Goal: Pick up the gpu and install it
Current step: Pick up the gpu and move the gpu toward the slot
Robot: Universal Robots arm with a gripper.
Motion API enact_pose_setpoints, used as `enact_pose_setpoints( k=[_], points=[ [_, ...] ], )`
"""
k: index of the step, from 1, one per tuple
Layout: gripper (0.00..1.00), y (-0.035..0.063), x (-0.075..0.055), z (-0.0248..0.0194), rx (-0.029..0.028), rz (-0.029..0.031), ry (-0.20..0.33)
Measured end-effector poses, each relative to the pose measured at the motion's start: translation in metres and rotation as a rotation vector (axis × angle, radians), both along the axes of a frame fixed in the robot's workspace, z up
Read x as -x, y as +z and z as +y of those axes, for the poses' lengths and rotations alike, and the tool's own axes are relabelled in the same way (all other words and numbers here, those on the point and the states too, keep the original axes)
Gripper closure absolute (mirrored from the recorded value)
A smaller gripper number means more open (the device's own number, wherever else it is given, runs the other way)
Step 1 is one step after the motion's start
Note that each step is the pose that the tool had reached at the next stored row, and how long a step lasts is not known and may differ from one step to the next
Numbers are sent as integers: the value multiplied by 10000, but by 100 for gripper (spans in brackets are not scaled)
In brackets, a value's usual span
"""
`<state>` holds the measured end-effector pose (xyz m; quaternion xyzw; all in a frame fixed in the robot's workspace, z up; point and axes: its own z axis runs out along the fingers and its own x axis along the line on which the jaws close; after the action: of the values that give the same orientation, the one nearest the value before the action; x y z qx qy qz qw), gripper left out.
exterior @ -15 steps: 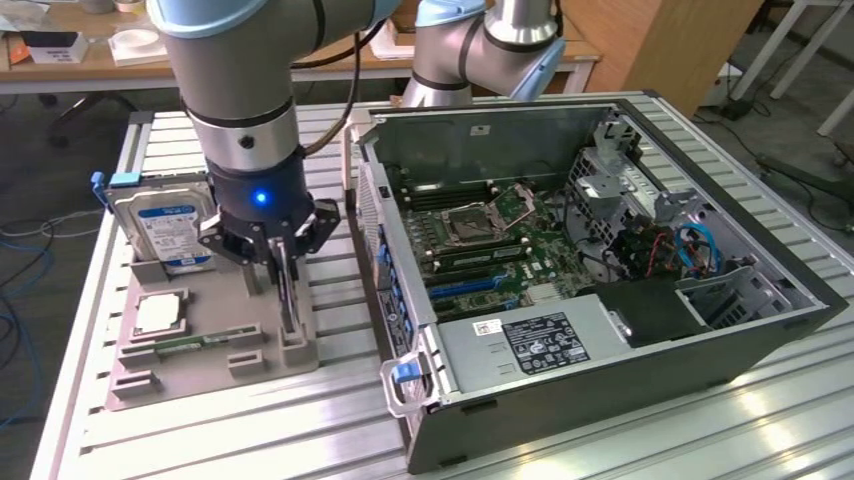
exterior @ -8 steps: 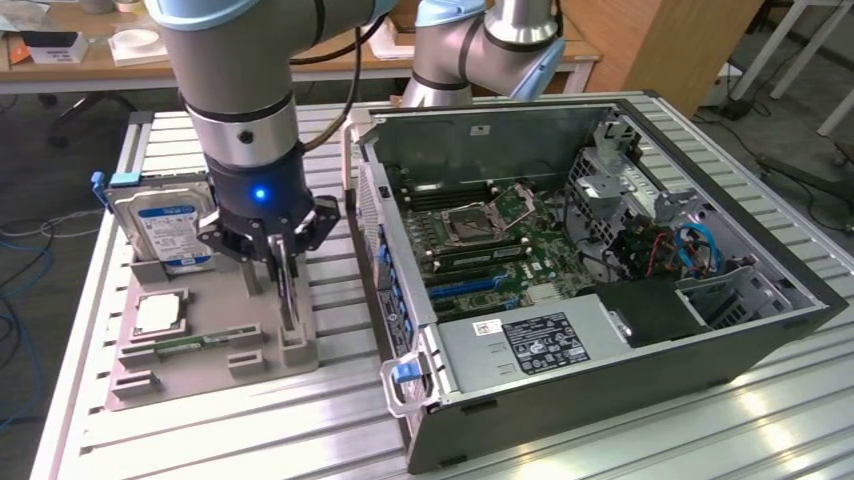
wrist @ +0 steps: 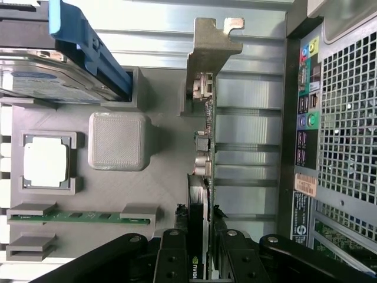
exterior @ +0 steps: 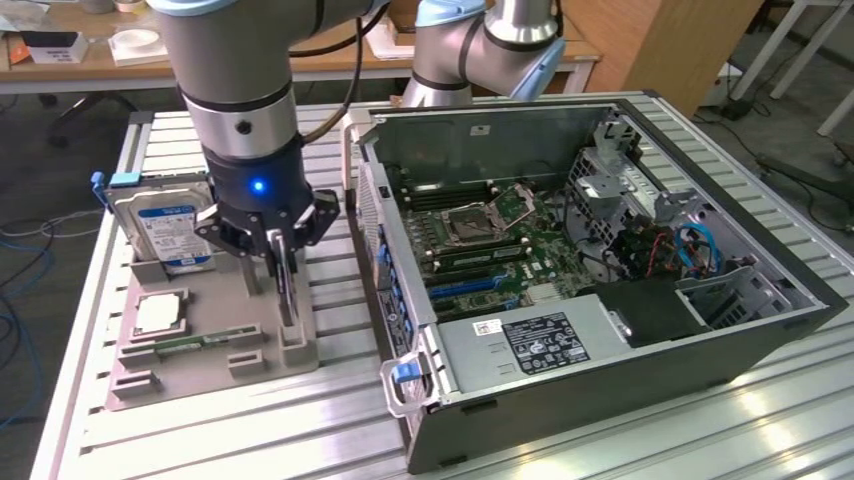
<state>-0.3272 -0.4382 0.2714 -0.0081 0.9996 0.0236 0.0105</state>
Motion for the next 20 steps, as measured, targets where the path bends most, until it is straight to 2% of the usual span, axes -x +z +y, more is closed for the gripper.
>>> enact_pose_setpoints(
  k=[12, 20],
  points=[
    [74, 86, -2, 3, -4, 1, 23],
    [74, 107, -1, 45, -3, 9, 39]
  ],
)
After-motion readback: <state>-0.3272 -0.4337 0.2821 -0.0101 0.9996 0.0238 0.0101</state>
